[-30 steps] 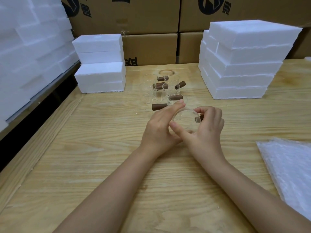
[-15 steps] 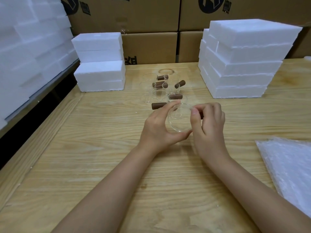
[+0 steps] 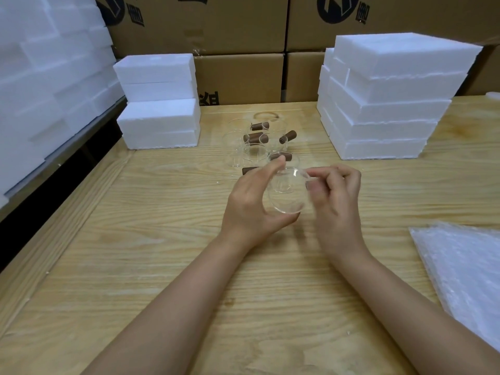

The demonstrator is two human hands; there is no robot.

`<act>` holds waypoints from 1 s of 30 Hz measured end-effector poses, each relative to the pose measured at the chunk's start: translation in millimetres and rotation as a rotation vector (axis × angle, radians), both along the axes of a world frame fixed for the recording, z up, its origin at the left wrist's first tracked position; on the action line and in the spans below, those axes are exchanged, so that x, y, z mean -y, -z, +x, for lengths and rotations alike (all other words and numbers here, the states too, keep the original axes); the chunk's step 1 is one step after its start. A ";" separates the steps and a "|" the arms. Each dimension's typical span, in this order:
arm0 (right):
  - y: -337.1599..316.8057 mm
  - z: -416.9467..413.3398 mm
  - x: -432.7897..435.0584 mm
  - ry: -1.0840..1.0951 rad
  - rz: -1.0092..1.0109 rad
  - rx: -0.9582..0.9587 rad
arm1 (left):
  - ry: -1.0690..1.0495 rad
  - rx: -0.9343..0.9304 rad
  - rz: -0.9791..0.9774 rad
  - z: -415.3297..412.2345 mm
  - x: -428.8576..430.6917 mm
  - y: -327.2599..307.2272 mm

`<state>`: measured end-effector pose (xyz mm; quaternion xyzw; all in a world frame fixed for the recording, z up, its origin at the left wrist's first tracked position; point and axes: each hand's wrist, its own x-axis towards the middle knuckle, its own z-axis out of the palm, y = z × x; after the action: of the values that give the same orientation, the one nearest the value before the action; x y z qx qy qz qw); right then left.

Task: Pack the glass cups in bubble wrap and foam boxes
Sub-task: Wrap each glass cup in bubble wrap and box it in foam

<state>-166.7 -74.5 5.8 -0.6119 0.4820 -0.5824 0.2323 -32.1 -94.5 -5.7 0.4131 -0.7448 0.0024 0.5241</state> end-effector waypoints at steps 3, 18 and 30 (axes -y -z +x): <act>4.1 -3.3 6.0 0.043 0.121 0.182 | 0.013 0.035 -0.059 0.9 3.5 2.8; 5.3 -5.0 8.2 0.095 0.105 0.227 | 0.134 -0.084 0.087 2.5 5.0 4.3; 0.9 -8.6 3.9 0.144 -0.197 0.075 | 0.771 -0.823 1.080 -0.3 0.3 -10.5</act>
<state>-175.3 -78.5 4.9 -0.5733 0.4560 -0.6647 0.1467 -32.4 -94.8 4.8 0.2906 -0.4793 -0.6963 0.4484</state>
